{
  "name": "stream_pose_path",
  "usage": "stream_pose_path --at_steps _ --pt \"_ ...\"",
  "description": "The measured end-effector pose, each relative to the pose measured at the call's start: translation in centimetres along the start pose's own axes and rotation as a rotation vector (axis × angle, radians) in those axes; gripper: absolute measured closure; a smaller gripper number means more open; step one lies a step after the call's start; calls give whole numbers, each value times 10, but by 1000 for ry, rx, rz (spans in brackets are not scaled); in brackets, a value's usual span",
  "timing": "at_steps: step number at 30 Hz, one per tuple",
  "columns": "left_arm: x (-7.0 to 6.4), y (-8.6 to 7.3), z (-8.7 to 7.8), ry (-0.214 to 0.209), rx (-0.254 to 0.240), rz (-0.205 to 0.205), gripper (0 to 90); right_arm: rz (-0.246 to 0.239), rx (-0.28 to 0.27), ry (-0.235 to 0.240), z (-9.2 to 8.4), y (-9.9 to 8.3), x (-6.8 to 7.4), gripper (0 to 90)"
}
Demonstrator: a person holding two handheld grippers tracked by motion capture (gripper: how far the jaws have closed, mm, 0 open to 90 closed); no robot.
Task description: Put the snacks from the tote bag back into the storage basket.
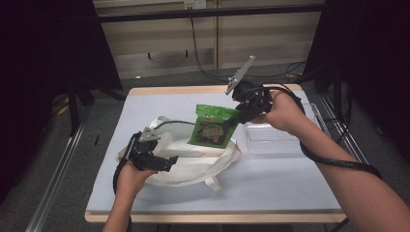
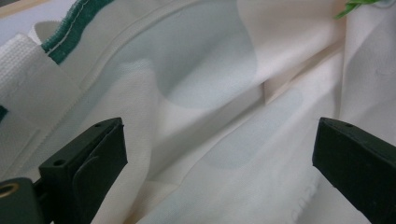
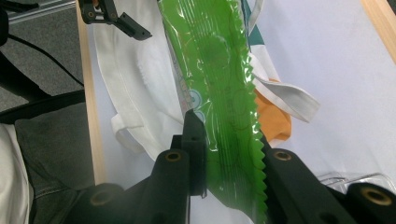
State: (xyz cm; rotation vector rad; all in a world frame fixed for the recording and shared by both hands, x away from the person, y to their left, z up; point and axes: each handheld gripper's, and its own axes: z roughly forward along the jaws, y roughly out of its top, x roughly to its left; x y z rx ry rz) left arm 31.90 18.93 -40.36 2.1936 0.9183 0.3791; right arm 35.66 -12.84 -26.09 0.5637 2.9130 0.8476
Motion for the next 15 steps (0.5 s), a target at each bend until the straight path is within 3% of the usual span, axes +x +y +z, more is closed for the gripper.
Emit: stream_pose_path --at_steps 15 --pt "-2 1 1 6 9 14 32 -3 -4 -19 -22 5 -2 779"
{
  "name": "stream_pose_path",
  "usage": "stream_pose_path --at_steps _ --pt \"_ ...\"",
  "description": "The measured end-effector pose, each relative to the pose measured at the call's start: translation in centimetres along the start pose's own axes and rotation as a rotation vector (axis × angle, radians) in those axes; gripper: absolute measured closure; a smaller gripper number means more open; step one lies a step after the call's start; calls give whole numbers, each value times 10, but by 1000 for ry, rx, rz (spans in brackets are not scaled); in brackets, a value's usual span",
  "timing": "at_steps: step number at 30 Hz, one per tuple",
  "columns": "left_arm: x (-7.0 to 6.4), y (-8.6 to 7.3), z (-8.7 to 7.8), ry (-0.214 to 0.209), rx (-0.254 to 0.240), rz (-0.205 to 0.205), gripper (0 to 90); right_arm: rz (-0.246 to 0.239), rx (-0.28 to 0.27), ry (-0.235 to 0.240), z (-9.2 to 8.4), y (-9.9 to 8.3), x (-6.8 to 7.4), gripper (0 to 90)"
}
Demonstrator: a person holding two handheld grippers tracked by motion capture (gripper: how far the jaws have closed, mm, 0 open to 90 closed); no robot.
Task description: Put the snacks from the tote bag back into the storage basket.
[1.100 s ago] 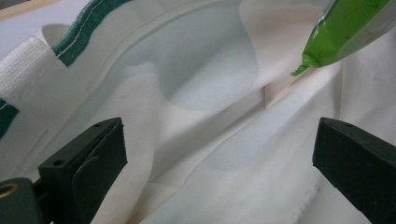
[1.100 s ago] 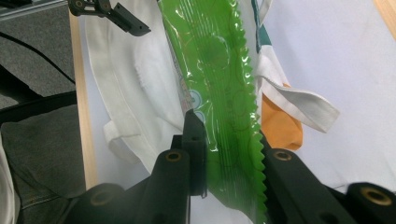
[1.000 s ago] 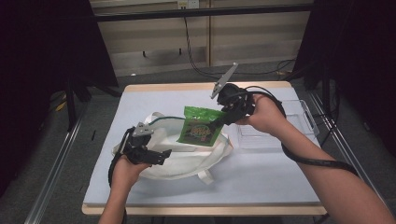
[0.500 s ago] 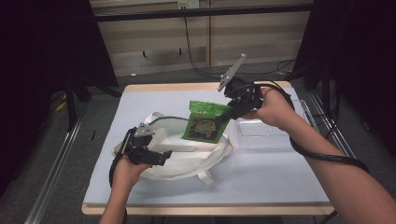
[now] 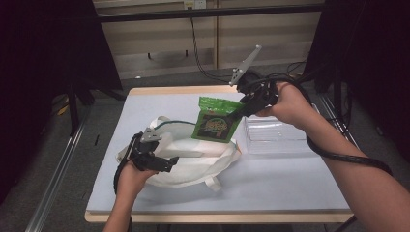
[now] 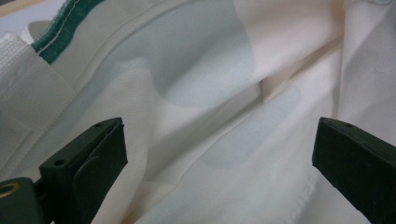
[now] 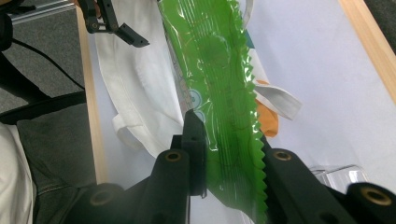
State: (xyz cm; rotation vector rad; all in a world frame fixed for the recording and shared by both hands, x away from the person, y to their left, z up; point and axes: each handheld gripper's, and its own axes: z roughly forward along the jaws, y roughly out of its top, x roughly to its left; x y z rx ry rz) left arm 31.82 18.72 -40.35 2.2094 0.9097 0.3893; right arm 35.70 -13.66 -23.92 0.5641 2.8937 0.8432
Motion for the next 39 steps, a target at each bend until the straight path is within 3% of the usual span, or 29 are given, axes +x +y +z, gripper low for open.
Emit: stream_pose_path --at_steps 8,14,39 --pt "-1 1 0 -10 -13 -1 33 12 -2 -10 -6 0 -4 779" --pt "0 1 -2 -23 -20 -26 33 20 3 -16 -13 0 -6 779" --pt "-6 5 -1 -33 -12 0 35 67 4 -56 -35 -16 -24 779"
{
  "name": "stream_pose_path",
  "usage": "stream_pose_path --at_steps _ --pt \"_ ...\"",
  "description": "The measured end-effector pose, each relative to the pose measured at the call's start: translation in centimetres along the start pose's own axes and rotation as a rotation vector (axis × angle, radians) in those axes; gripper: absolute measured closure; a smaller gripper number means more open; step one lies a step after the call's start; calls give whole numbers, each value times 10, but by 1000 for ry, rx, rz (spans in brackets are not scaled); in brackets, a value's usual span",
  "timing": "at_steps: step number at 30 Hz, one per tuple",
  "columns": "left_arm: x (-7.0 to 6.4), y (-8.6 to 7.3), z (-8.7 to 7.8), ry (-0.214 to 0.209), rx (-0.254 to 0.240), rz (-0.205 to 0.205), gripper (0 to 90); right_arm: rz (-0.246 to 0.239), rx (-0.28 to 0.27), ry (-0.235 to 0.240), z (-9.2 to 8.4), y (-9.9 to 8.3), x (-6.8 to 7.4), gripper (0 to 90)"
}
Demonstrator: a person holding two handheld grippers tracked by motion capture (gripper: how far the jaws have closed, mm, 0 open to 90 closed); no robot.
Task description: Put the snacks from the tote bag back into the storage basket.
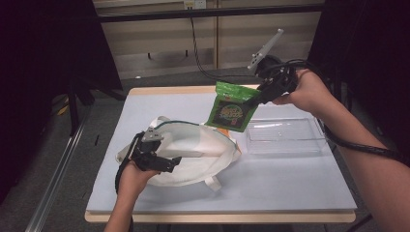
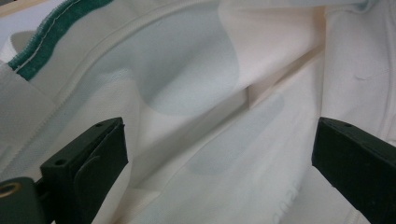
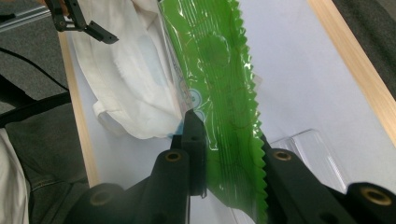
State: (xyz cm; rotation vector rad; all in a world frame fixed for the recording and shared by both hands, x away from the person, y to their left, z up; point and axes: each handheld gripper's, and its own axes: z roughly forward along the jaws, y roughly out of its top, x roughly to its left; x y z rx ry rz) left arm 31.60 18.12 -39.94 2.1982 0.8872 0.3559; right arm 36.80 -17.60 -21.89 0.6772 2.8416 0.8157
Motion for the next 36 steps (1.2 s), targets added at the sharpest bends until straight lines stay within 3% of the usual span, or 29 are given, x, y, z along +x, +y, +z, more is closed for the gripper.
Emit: stream_pose_path --at_steps 36 --pt "-1 0 2 -7 -2 -2 35 82 11 -57 -13 -37 -27 778"
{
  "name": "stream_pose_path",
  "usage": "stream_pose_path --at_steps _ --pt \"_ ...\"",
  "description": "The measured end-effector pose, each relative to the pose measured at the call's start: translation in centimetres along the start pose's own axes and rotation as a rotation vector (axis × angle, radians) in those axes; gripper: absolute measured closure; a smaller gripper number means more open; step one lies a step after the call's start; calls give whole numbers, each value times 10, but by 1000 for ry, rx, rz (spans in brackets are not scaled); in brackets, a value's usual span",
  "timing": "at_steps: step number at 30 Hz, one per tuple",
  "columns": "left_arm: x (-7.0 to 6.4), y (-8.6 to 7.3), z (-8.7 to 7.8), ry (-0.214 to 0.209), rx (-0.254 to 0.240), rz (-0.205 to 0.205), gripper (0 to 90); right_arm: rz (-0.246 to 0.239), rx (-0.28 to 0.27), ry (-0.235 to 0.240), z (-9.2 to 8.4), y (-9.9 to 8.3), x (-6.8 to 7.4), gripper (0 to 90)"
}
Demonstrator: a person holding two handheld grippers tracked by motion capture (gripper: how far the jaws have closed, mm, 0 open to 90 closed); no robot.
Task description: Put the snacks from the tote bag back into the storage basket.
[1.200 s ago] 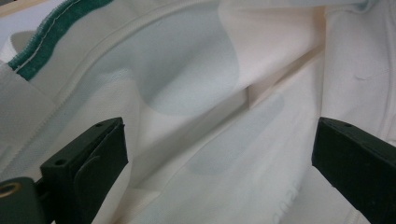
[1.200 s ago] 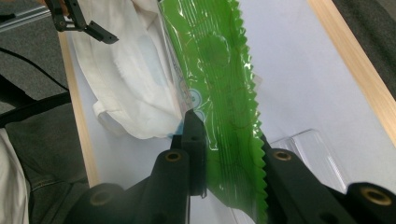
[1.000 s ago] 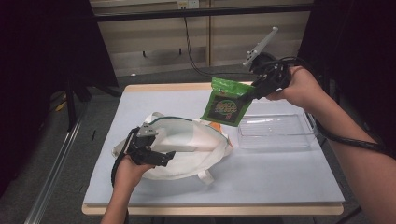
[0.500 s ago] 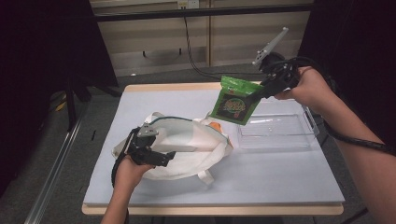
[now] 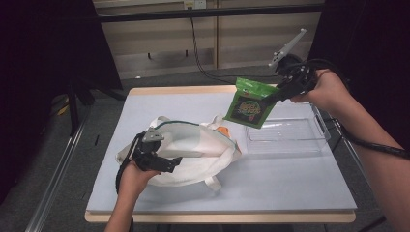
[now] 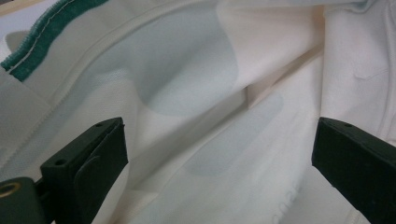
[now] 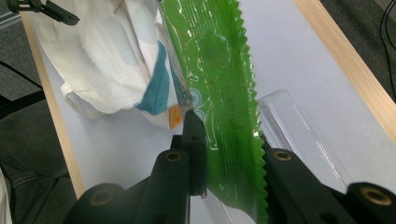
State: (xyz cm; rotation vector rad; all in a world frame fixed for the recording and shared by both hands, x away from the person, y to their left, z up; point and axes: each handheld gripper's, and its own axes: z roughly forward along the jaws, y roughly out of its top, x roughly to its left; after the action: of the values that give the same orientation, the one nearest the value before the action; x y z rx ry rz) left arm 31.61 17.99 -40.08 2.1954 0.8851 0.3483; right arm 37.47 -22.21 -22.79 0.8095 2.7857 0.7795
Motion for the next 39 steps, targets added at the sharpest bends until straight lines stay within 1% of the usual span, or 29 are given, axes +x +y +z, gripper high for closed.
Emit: stream_pose_path --at_steps 5,9,12,15,22,25,32,36,39 --pt "0 0 0 4 -2 -1 35 10 16 -10 2 -5 -4 778" --pt "0 0 1 -3 -4 0 35 19 20 -18 5 -9 -5 778" --pt "0 0 1 -2 4 -3 35 17 23 -18 8 -13 -7 777" --pt "0 0 1 -4 10 4 35 29 29 -12 11 -16 -8 777" --pt "0 0 2 -5 7 0 35 36 64 -28 17 -23 -11 776" --pt "0 -1 2 -8 9 0 35 39 68 -25 18 -26 -13 775" --pt "0 0 2 -5 10 -1 35 42 74 -47 16 -30 -17 774" --pt "1 -1 2 -12 10 -1 35 46 78 -56 18 -34 -18 774" --pt "1 -1 2 -6 5 -4 35 52 84 -50 18 -37 -21 774"
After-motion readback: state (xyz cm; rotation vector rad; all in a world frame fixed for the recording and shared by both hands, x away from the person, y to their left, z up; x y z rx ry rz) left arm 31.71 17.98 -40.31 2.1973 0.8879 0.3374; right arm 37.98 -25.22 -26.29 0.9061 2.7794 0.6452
